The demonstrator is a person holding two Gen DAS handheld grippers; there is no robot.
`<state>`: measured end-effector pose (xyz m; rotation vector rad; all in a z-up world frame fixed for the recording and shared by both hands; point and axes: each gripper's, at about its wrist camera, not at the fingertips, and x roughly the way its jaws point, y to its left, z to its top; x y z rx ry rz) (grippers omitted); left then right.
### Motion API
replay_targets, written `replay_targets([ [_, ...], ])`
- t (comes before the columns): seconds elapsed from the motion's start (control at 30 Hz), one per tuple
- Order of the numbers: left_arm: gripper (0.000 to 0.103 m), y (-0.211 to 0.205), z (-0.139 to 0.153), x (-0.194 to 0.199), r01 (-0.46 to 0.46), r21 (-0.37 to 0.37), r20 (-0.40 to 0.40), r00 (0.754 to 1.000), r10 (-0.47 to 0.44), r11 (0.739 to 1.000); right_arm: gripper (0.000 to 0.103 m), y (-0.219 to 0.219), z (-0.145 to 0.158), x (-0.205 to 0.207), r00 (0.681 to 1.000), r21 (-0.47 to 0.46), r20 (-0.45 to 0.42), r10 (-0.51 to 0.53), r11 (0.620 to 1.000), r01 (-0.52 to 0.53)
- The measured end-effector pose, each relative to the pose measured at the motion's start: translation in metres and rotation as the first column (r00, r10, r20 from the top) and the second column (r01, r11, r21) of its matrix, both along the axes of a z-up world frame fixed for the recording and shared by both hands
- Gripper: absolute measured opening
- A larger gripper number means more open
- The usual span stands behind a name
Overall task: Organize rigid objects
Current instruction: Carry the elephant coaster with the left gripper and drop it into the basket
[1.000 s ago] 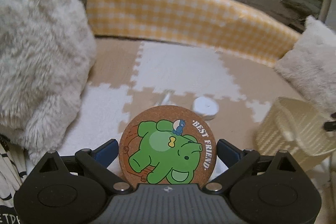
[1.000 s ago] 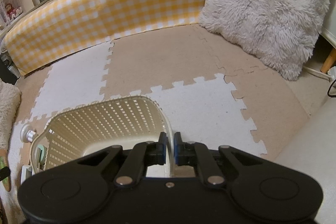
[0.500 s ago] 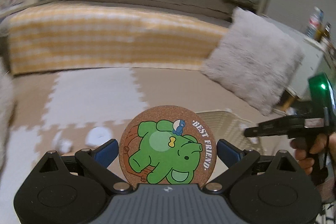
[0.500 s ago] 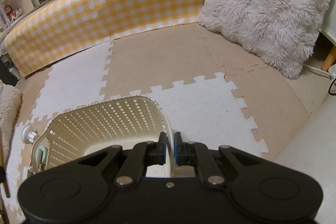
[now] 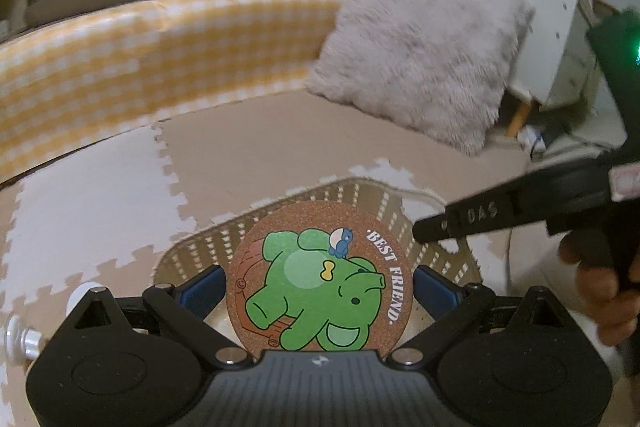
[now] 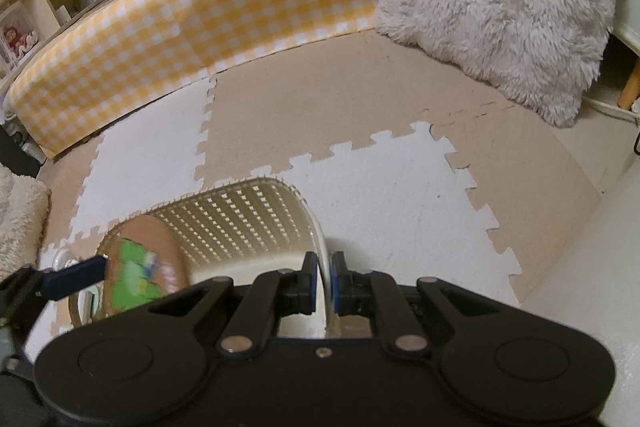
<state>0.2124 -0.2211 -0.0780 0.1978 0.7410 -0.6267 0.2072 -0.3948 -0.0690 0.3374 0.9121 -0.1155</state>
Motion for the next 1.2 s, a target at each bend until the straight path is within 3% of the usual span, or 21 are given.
replay_targets([
  [0.5,0.099,-0.033,-0.027,0.023,0.065,0.038,-0.121,0.991,-0.060,0.997,0.008,-0.004,-0.002,0.000,1.000,0.044,-0.002,-0.014,0.999,0.014],
  [0.83,0.101,-0.042,-0.027,0.024,0.107,0.050,-0.146,0.984,-0.099,0.993,0.008,-0.004,-0.002,0.000,1.000,0.049,-0.002,-0.014,0.999,0.014],
  [1.2,0.103,-0.034,-0.021,0.022,0.079,0.049,-0.170,0.983,-0.070,0.996,0.008,-0.005,-0.004,0.001,1.000,0.047,-0.011,-0.011,0.999,0.012],
])
